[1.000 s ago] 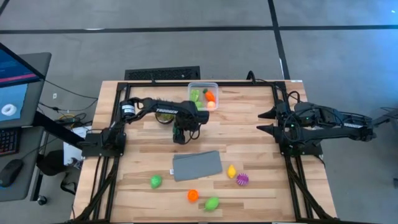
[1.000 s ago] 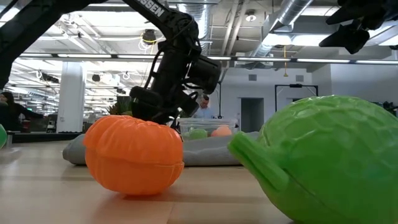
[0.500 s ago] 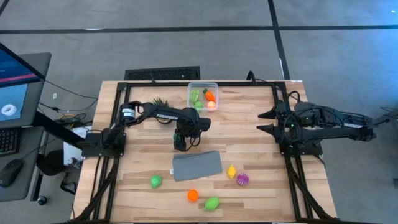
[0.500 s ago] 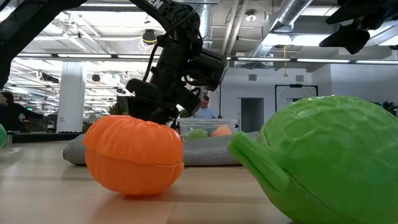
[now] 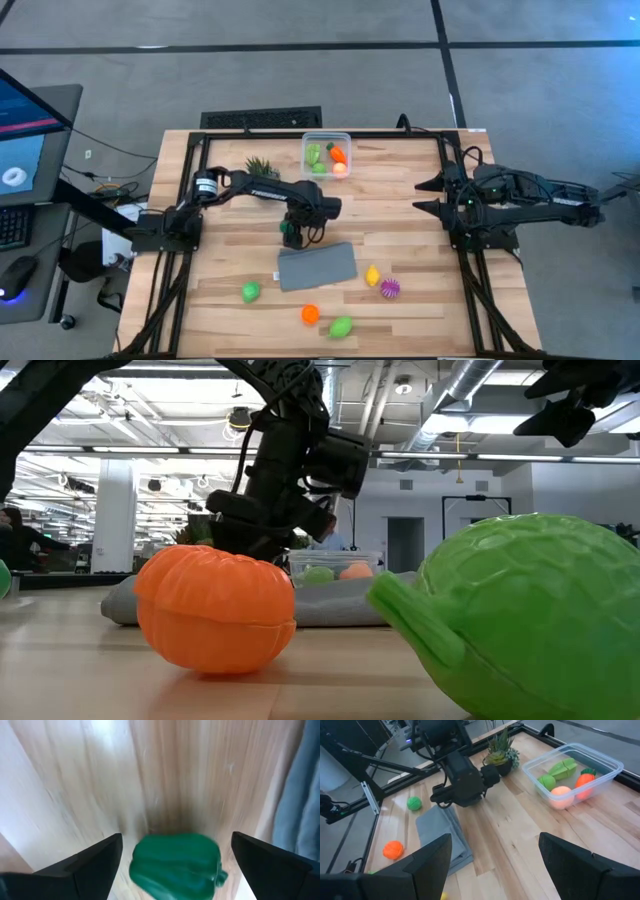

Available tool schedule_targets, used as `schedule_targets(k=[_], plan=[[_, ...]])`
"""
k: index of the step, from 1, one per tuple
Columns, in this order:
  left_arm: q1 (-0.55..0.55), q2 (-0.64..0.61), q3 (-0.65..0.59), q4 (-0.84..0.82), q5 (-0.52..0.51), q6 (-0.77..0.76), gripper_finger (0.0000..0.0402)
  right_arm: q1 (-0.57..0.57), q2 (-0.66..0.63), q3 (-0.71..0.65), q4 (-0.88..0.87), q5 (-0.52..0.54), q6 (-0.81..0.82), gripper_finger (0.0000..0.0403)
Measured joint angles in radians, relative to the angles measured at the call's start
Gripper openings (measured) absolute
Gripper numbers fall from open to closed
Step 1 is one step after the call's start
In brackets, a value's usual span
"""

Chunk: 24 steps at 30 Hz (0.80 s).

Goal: Pick and placing Produce into tupperware
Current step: Put the bell pepper into the bin

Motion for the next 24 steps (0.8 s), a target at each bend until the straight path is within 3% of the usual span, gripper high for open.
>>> schedule_targets(k=[9, 24], plan=[[-0.001, 0.000, 0.000, -0.019, -0.012, 0.000, 0.0315, 0.037, 0.000, 0.000, 0.000, 0.000, 0.008, 0.0322], [-0.001, -0.001, -0.006, -0.043, -0.029, 0.010, 0.0312, 0.042, 0.000, 0.000, 0.000, 0.007, 0.012, 0.0322]])
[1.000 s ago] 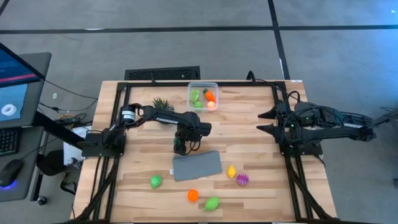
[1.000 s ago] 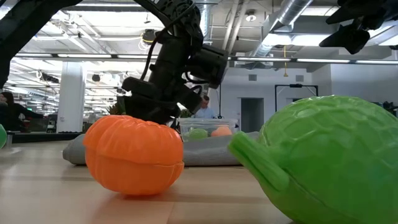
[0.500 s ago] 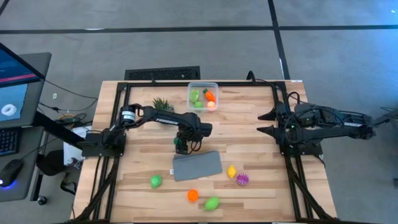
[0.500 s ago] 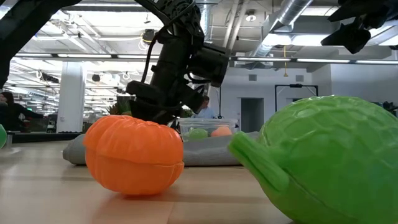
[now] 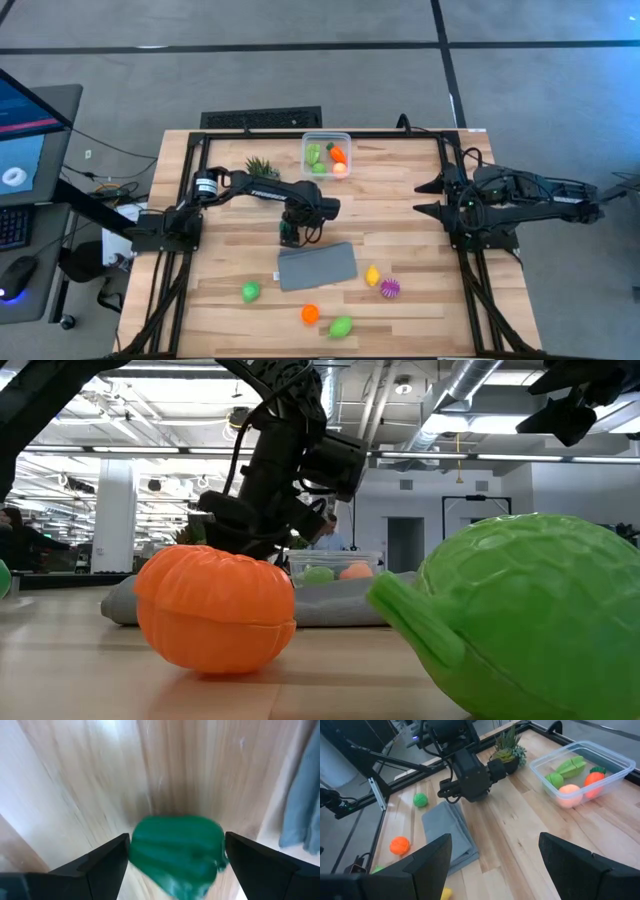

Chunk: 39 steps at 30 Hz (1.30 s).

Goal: Pick and placing Produce into tupperware
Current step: Put the bell pepper into the bin

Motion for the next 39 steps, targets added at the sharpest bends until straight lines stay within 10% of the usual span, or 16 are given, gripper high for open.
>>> schedule_targets(k=[39], plan=[[-0.002, -0.051, -0.043, 0.037, -0.027, -0.027, 0.0247, 0.000, 0.000, 0.000, -0.015, 0.000, -0.005, 0.0322]])
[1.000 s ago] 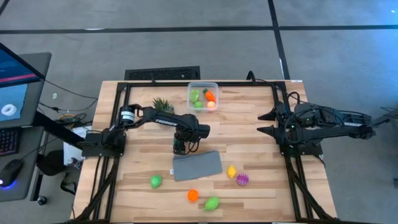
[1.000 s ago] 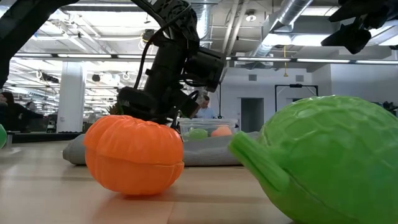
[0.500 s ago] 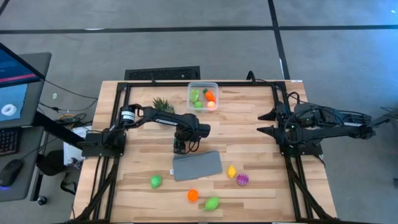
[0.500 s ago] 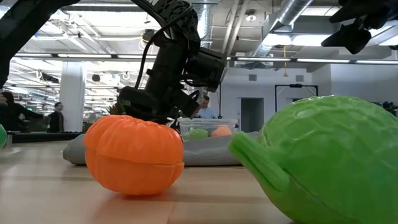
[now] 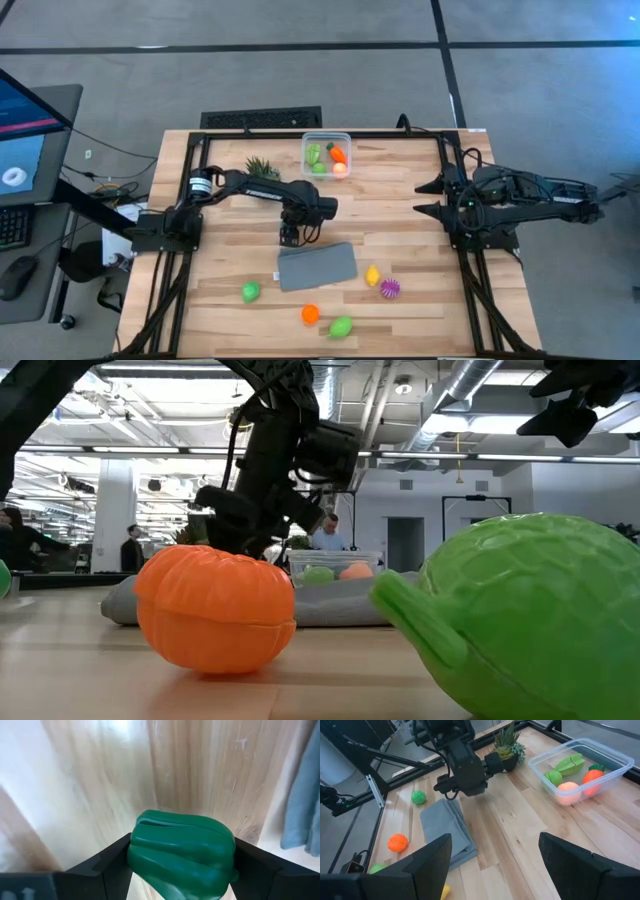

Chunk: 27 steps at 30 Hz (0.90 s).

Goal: Pick and placing Produce into tupperware
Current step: Put the bell pepper into the bin

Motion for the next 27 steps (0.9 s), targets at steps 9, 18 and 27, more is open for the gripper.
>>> schedule_targets(k=[9, 18, 27], plan=[[0.001, -0.102, 0.000, 0.059, -0.029, -0.057, 0.0268, 0.000, 0.000, 0.000, 0.000, 0.000, 0.000, 0.0322], [0.033, -0.253, 0.001, 0.257, -0.059, -0.140, 0.0250, 0.000, 0.000, 0.000, 0.001, 0.000, 0.008, 0.0322], [0.090, -0.325, 0.001, 0.406, -0.096, -0.163, 0.0267, 0.000, 0.000, 0.000, 0.003, 0.000, 0.028, 0.0322]])
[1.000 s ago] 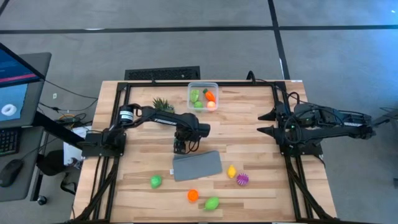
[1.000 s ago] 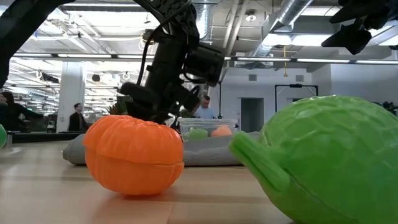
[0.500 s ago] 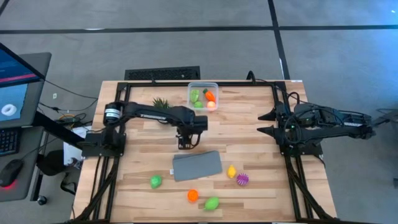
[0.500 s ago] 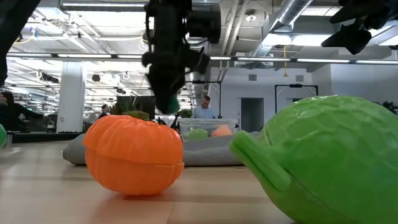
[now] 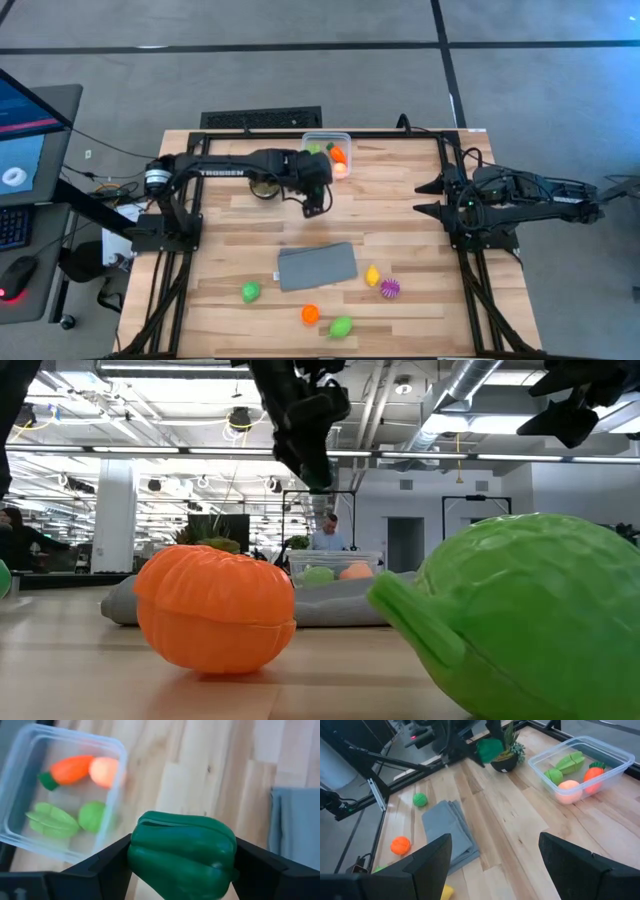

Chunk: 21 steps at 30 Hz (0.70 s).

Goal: Pick and placing Produce into tupperware
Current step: Put the bell pepper into the bin

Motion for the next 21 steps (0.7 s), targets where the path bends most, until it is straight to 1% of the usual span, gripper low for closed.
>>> schedule_targets(k=[5, 12, 16, 21], plan=[[0.028, 0.000, 0.000, 0.067, -0.003, 0.007, 0.0254, 0.000, 0.000, 0.000, 0.000, 0.000, 0.020, 0.0322], [0.084, 0.000, 0.000, 0.197, -0.004, 0.032, 0.0264, 0.000, 0.000, 0.000, -0.001, 0.000, 0.050, 0.0322], [0.124, 0.000, 0.000, 0.236, -0.005, 0.048, 0.0260, 0.000, 0.000, 0.000, -0.002, 0.000, 0.066, 0.0322], [0.182, 0.000, 0.000, 0.291, 0.018, 0.050, 0.0257, 0.000, 0.000, 0.000, -0.002, 0.000, 0.069, 0.0322]])
